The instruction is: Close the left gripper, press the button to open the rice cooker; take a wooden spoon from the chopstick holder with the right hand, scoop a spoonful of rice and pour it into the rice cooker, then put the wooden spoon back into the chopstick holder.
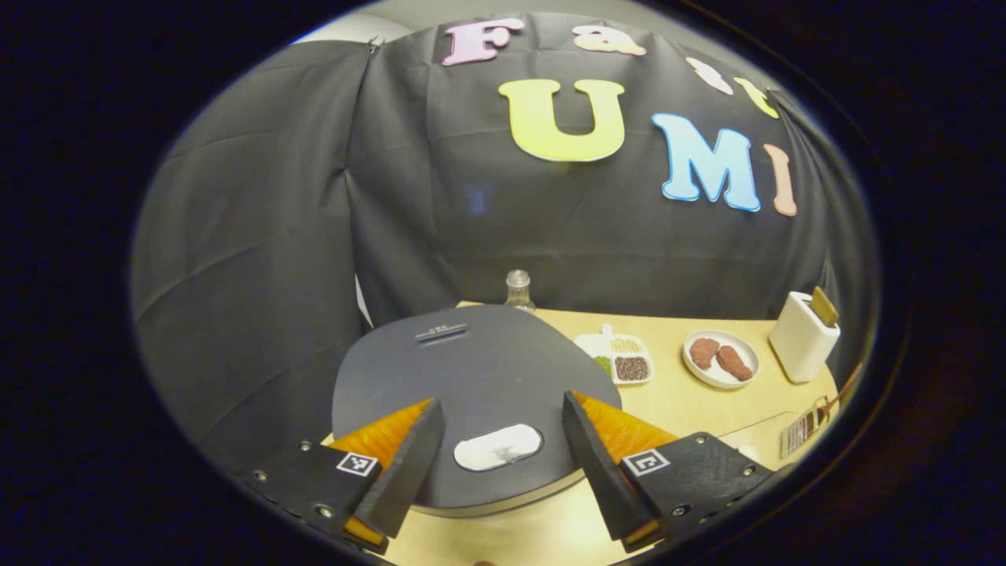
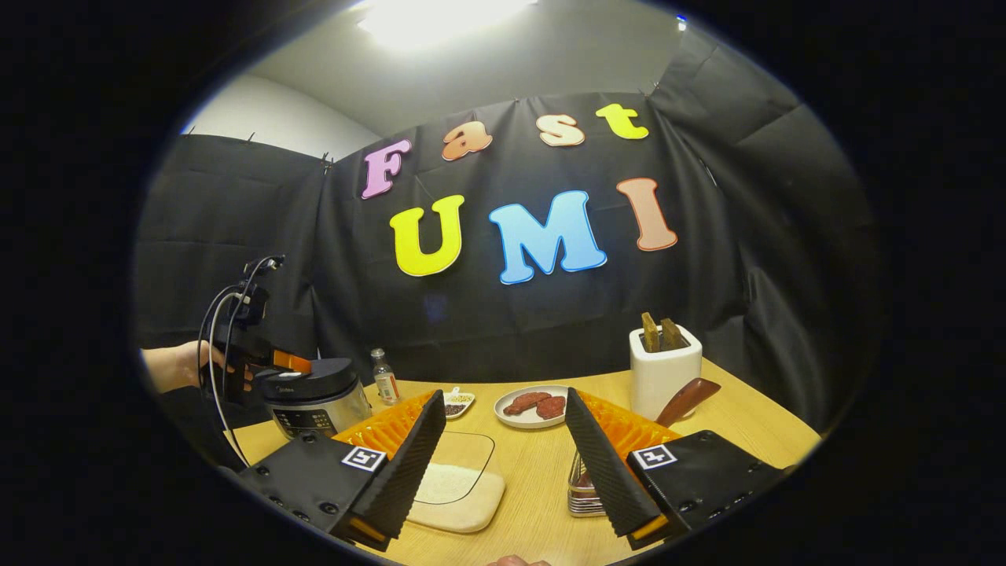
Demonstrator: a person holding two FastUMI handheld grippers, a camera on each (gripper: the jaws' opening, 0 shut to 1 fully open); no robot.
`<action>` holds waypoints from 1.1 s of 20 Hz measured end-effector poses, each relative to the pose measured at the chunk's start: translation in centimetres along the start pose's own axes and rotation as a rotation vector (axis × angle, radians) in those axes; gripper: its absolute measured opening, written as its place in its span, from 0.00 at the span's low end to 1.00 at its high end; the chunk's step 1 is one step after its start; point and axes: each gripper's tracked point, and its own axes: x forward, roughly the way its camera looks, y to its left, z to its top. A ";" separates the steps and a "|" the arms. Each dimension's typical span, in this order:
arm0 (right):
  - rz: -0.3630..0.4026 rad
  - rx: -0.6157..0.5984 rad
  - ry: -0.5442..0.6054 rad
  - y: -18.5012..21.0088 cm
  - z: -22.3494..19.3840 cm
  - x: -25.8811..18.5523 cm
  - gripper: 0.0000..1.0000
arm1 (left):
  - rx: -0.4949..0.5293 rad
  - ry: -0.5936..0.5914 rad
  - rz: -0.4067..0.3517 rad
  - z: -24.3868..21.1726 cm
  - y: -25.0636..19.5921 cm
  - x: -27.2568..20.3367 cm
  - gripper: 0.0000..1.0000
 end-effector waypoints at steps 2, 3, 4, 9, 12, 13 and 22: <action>-0.007 -0.001 0.002 -0.3 -0.1 0.0 0.98 | 0.016 -0.011 -0.013 -0.4 -0.2 0.0 0.96; -0.013 -0.001 0.001 -0.6 -0.1 0.0 0.98 | 0.025 -0.021 -0.019 -0.2 -0.2 0.1 0.98; -0.025 -0.001 0.001 -1.0 -0.1 0.1 0.98 | 0.019 -0.024 -0.022 -0.4 -0.1 -0.3 0.96; -0.070 0.013 -0.015 -2.6 0.2 0.0 0.98 | 0.042 -0.002 -0.041 -1.2 -0.3 0.3 0.97; -0.084 0.012 -0.018 -3.2 0.2 -0.1 0.98 | 0.051 0.000 -0.042 -0.8 0.2 -1.0 0.99; -0.085 0.010 -0.009 -3.2 0.2 0.0 0.98 | 0.050 -0.006 -0.043 -0.7 0.2 -1.1 0.98; -0.182 -0.094 -0.002 -4.7 3.7 0.2 0.98 | 0.058 -0.207 -0.030 2.4 -0.8 -5.3 0.94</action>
